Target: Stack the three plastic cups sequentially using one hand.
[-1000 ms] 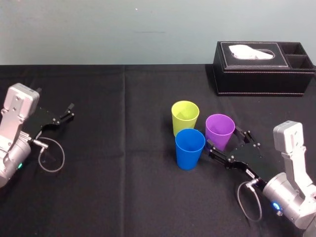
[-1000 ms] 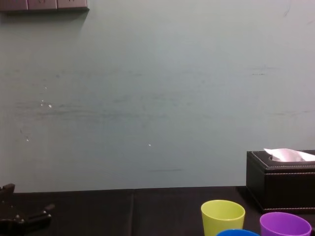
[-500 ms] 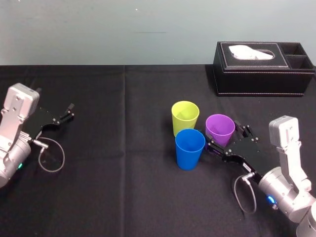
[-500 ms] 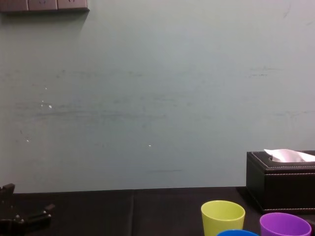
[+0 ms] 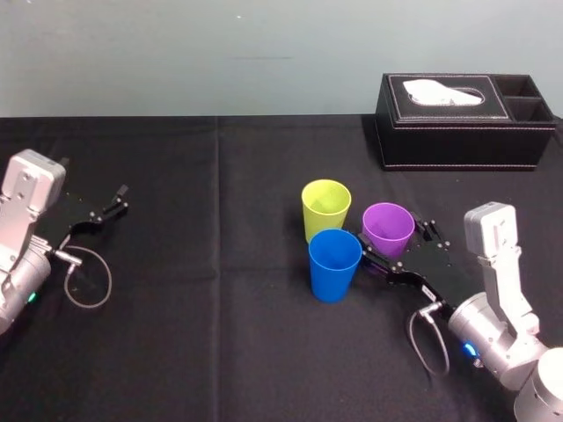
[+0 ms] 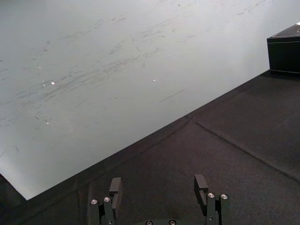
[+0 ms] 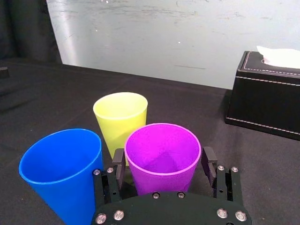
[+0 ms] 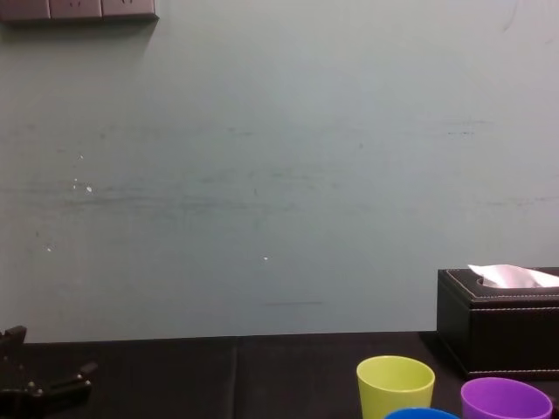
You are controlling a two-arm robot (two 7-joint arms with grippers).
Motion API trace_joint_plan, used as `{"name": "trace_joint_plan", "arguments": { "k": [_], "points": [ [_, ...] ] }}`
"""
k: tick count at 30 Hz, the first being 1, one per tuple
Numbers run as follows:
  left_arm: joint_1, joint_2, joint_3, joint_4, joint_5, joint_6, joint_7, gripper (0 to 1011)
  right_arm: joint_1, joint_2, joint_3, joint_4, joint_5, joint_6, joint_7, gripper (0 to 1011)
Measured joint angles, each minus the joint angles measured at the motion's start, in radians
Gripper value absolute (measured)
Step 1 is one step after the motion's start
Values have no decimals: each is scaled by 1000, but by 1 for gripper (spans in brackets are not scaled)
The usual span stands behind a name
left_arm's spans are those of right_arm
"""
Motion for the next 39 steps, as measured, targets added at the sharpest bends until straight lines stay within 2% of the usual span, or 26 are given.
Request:
{"name": "trace_joint_plan", "arguments": {
  "k": [21, 37, 39],
  "points": [
    [0, 0, 0, 0, 0, 0, 0, 1011, 5, -37, 13, 4, -12, 10, 8, 1003],
    [0, 0, 0, 0, 0, 0, 0, 1011, 5, -37, 12, 4, -11, 10, 8, 1003],
    [0, 0, 0, 0, 0, 0, 0, 1011, 5, -36, 12, 3, -11, 10, 8, 969]
  ]
}}
